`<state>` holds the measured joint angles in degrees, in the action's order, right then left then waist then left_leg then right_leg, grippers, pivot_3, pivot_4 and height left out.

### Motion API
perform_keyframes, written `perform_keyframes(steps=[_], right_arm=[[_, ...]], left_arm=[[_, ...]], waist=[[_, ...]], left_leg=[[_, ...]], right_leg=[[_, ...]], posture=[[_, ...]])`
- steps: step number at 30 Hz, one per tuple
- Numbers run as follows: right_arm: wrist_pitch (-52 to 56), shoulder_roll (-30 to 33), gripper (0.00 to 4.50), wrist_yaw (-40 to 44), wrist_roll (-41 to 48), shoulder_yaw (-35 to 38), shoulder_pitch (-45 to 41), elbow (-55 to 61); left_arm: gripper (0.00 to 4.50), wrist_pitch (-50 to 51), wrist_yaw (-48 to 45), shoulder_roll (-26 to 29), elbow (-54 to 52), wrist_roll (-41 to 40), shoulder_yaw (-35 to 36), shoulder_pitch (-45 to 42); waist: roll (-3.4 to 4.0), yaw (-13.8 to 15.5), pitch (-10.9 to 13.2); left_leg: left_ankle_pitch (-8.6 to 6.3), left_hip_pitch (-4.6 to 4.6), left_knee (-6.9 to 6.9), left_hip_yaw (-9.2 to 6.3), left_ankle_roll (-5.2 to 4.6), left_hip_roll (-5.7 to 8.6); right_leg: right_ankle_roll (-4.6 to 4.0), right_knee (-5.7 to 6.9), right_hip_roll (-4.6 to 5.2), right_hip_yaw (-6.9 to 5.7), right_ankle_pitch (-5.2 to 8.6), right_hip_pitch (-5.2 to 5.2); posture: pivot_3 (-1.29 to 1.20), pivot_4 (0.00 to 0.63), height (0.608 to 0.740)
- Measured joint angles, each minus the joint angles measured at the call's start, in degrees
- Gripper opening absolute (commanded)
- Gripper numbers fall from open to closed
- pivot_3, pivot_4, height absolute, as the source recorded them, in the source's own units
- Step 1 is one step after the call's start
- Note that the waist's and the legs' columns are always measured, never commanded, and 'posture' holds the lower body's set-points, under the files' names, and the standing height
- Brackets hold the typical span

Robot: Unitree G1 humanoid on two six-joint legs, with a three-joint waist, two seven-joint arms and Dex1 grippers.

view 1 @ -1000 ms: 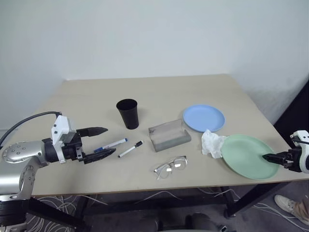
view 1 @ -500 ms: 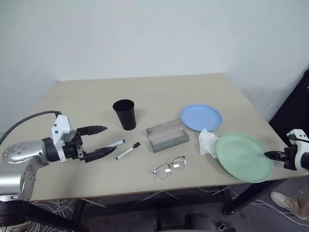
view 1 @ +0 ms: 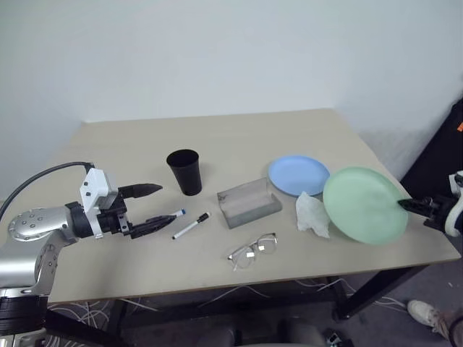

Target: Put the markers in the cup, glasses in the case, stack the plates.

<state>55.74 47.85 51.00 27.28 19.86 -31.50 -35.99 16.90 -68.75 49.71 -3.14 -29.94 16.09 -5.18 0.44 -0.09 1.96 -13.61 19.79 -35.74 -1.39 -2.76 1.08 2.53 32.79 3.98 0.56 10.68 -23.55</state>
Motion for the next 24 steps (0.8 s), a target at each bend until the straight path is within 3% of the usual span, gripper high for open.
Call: perform_keyframes(steps=[3,7,9,14,24], right_arm=[[5.17,-4.78,0.02,-6.18,0.83,0.03,-6.51,1.83],[6.04,-10.80,0.02,-15.95,0.49,0.12,-15.37,1.74],[4.86,-12.93,0.02,-20.74,-0.53,0.75,-18.27,0.91],[-2.01,-19.56,0.02,-32.62,-4.95,0.69,-25.59,-8.29],[-19.29,-24.22,0.02,-43.74,-12.69,-2.22,-34.86,-30.51]], left_arm=[[4.50,-0.07,0.08,-0.01,0.44,0.07,-0.19,-0.19],[4.50,-0.09,0.43,-0.03,0.68,0.13,-0.56,-0.91],[4.50,-0.09,0.60,-0.03,0.84,0.25,-0.61,-0.90],[4.50,-0.08,1.43,-0.05,0.79,0.34,-0.55,-0.81],[4.50,-0.08,2.83,-0.15,0.42,0.32,-0.42,-0.03]], waist=[[0.10,0.01,0.06],[0.04,0.10,0.01],[-0.01,0.10,-0.02],[-0.06,0.06,-0.05],[-0.08,-1.44,-0.07]], left_leg=[[0.00,-0.12,0.00,0.42,0.00,-0.17],[0.01,0.36,-0.11,0.77,-0.01,-0.44],[0.01,0.67,-0.22,0.95,-0.01,-0.46],[-0.11,0.84,-0.16,1.01,-0.03,-0.41],[-0.19,0.85,0.19,0.64,-0.11,0.06]], right_leg=[[-0.01,0.02,0.02,0.05,-0.01,-0.23],[-0.11,0.00,-0.01,0.01,-0.09,-0.76],[-0.93,0.00,0.01,0.09,-0.65,-0.88],[-1.03,-0.12,-0.09,0.12,-1.54,-0.94],[-1.30,-0.10,-0.64,0.31,-2.06,-0.82]], posture=[[0.00,0.000,0.732],[0.00,0.000,0.732],[0.00,0.000,0.732],[0.00,0.000,0.732],[0.00,0.000,0.732]])
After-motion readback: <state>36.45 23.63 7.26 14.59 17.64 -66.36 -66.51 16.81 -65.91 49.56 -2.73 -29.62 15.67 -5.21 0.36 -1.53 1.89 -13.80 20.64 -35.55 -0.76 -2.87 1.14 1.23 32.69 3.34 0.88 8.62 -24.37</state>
